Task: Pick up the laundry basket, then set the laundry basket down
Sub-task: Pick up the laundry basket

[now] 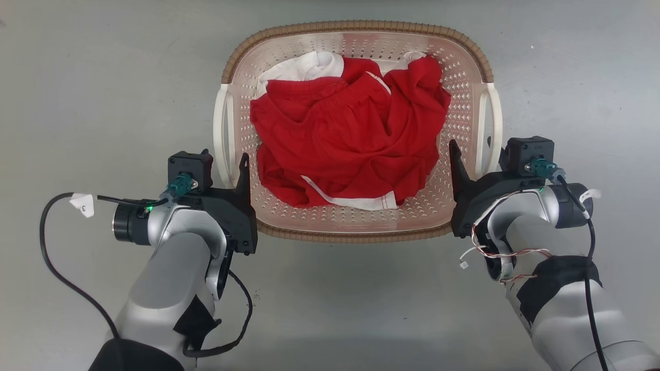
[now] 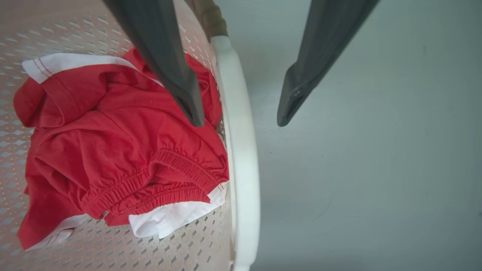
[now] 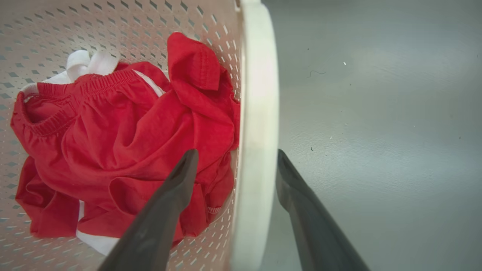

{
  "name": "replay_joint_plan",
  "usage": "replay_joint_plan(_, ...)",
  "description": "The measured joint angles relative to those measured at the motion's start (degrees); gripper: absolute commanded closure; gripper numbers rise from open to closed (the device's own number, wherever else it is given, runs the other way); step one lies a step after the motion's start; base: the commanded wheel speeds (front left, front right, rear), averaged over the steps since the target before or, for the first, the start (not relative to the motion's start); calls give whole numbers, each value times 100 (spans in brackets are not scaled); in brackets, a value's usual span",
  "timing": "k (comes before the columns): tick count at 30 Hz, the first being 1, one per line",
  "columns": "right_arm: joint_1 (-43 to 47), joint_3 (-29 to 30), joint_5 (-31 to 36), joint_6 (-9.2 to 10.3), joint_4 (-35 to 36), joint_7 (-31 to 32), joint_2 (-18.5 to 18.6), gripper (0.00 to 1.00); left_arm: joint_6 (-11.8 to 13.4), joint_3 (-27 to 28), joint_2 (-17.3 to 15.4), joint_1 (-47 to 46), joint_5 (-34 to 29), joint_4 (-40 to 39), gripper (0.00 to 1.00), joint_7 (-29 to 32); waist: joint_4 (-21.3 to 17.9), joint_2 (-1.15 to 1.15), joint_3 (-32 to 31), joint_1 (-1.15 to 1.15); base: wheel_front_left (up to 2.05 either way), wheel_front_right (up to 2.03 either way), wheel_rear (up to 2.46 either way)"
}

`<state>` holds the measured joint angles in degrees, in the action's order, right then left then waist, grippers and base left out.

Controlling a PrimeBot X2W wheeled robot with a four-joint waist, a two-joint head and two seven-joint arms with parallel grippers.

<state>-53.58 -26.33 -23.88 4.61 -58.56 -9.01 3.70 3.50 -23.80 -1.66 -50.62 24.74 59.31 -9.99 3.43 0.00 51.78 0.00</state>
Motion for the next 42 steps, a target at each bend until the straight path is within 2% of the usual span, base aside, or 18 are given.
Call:
replay_joint_plan(11,-183,-299,-208,58,-115,143,2,0,-3,-378,0,-96,270,41,0,192,-6,0,38,-1,0,0,0)
replay_joint_plan(16,-235,-437,-304,97,-140,196,2,0,3,-531,0,-125,370,46,31,264,-9,0,61,-1,0,0,0)
replay_joint_plan(19,-252,-523,-376,111,-162,244,2,21,11,-609,-1,-178,404,57,51,285,-9,0,77,-1,0,0,0)
replay_joint_plan(20,-262,-549,-411,120,-171,246,2,34,11,-621,-2,-188,435,59,54,286,-9,0,83,-1,0,0,0)
replay_joint_plan(21,-275,-573,-435,121,-191,263,3,53,12,-632,-11,-197,455,65,56,289,-9,0,89,-1,0,0,0)
replay_joint_plan(23,-313,-610,-446,149,-231,297,24,63,37,-653,-12,-213,511,69,71,331,-9,0,99,-1,0,0,0)
replay_joint_plan(24,-330,-628,-464,149,-244,298,42,71,56,-656,-18,-222,576,71,85,334,-10,0,104,-1,0,0,0)
replay_joint_plan(25,-341,-653,-486,152,-256,298,46,85,60,-661,-30,-230,639,76,100,334,-11,0,107,-1,0,0,0)
replay_joint_plan(27,-350,-686,-509,177,-274,320,66,100,60,-690,-38,-237,693,75,100,334,-14,0,111,-1,0,0,0)
replay_joint_plan(42,-289,-1031,-858,202,-390,390,70,100,112,-1065,-52,-181,1020,204,100,393,-37,0,-158,-1,0,0,0)
